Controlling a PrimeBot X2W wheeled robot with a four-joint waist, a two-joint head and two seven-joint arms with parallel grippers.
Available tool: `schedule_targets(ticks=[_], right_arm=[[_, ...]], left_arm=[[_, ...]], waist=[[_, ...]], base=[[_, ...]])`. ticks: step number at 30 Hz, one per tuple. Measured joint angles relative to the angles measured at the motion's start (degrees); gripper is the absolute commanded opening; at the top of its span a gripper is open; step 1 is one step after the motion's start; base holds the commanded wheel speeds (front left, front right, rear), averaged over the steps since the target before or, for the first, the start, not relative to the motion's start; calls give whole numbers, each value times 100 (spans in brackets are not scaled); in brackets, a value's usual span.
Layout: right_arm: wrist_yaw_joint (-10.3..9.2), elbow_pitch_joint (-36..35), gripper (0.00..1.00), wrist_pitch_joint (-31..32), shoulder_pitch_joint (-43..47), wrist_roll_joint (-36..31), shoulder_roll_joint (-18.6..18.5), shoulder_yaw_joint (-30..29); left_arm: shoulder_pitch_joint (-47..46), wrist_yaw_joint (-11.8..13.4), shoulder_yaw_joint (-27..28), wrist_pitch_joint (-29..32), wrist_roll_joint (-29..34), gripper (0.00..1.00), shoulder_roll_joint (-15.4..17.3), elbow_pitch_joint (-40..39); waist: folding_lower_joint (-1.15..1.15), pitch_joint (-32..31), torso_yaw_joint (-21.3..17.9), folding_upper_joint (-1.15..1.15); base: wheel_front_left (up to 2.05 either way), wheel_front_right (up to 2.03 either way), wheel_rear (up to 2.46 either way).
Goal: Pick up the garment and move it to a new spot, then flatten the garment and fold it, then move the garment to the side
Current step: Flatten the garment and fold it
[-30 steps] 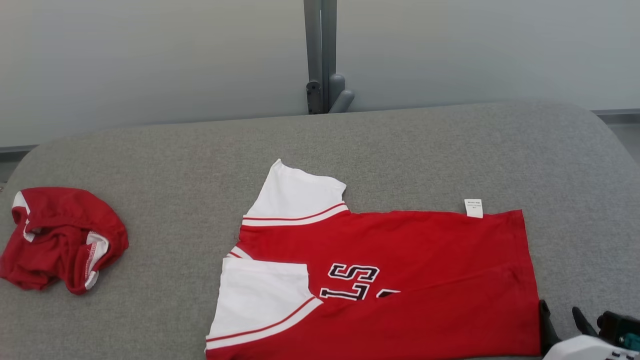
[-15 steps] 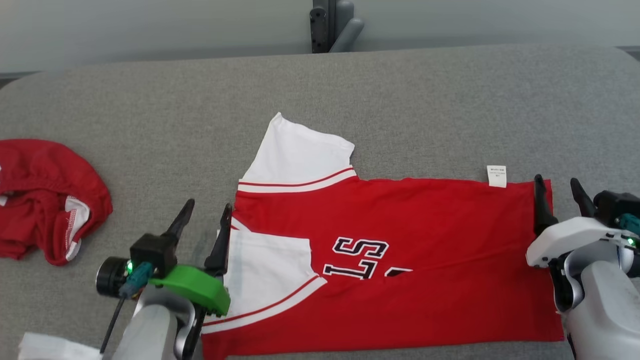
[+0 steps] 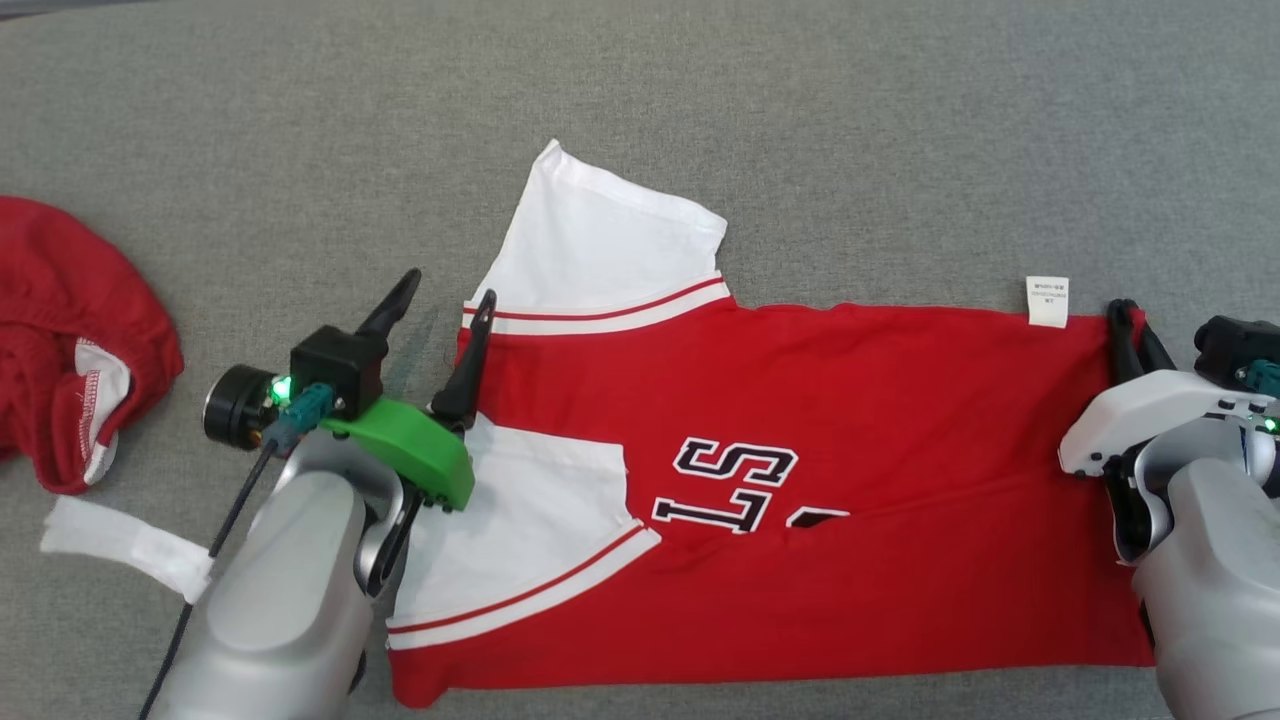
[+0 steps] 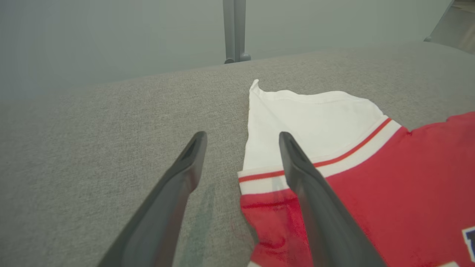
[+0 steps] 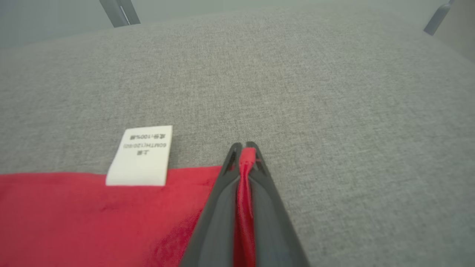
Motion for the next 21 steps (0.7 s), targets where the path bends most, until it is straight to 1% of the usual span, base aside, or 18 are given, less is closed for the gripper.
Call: schedule_targets(ticks=[4, 9, 11, 18, 21], right_arm=[[0, -141, 0, -1, -128, 51, 5, 46], [-4, -383, 0, -8, -237, 62, 76, 172], [-4, -477, 0, -8, -289, 64, 105, 213], [-3, -720, 0, -29, -338, 100, 159, 370], [-1, -775, 0, -36, -382, 101, 200, 424]], left_arm=[[-655, 0, -213, -1, -180, 100, 71, 314], [-1479, 0, -709, 4, -566, 100, 163, 1004], [-1804, 0, -920, 65, -812, 100, 196, 1211], [-2588, 0, -1822, 485, -1671, 100, 305, 1511], [-2878, 0, -2127, 690, -1938, 100, 446, 1662]], waist=[[0, 217, -17, 0], [0, 486, -89, 0], [0, 588, -135, 0], [1, 876, -322, 0], [1, 963, -409, 0]], base=[[0, 0, 0], [0, 0, 0], [0, 0, 0], [0, 0, 0], [0, 0, 0]])
